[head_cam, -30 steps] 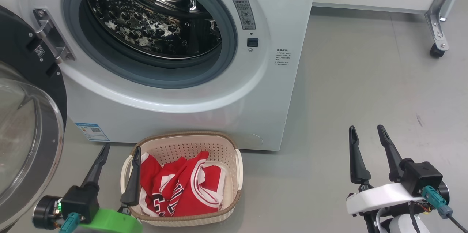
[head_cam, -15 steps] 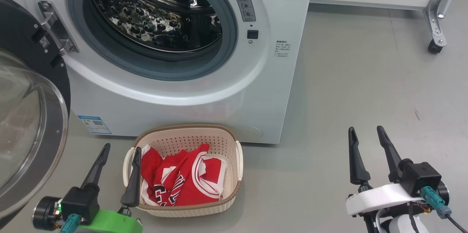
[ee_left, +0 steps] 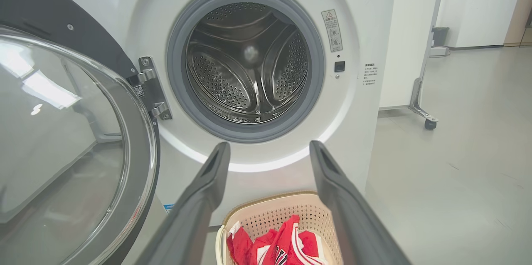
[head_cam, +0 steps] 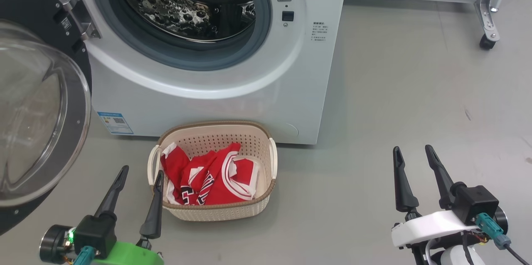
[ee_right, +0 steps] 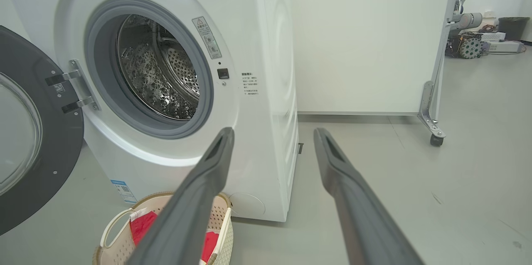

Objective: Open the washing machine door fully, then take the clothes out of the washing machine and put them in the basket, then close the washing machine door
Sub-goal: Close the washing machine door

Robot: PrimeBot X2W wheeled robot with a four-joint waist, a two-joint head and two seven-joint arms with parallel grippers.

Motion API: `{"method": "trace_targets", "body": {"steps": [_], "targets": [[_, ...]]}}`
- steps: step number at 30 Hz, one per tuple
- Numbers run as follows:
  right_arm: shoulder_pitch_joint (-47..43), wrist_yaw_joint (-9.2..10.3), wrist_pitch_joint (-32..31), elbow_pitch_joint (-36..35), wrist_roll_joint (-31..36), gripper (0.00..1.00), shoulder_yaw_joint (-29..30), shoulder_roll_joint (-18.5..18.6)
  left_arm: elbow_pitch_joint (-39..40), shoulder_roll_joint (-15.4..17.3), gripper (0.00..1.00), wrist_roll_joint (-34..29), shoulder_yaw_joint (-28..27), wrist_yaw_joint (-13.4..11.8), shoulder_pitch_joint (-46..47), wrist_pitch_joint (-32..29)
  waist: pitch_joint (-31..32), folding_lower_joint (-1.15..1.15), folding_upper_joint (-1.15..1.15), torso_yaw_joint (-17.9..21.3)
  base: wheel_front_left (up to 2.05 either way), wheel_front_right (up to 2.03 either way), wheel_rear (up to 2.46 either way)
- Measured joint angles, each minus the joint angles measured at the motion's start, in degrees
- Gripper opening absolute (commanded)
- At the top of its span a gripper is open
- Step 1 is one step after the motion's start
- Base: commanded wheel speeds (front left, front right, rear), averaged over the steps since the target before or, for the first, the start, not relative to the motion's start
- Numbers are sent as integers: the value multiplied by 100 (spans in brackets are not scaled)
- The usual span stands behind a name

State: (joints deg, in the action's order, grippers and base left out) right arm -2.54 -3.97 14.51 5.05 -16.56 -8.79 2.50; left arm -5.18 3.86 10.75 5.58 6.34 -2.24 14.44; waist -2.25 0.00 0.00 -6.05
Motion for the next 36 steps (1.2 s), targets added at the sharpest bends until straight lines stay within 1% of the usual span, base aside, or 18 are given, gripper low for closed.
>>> {"method": "trace_targets", "body": {"steps": [9,18,27,36], "targets": [[-3,-1,0,5,0,100,-45,-2,21,-11,100,-69,-2,2,-41,0,6,0,0,-18,-121,121,0],[-4,0,0,2,-1,100,-51,-3,54,-23,100,-119,-18,8,-42,0,-52,0,0,-28,-84,84,0],[-4,0,0,-2,-2,100,-53,-3,80,-47,100,-120,-32,9,-42,0,-102,0,0,-38,-47,47,0],[-3,1,0,-2,-9,100,-64,-3,89,-55,100,-135,-68,10,-42,0,-127,0,0,-52,-13,13,0]]}}
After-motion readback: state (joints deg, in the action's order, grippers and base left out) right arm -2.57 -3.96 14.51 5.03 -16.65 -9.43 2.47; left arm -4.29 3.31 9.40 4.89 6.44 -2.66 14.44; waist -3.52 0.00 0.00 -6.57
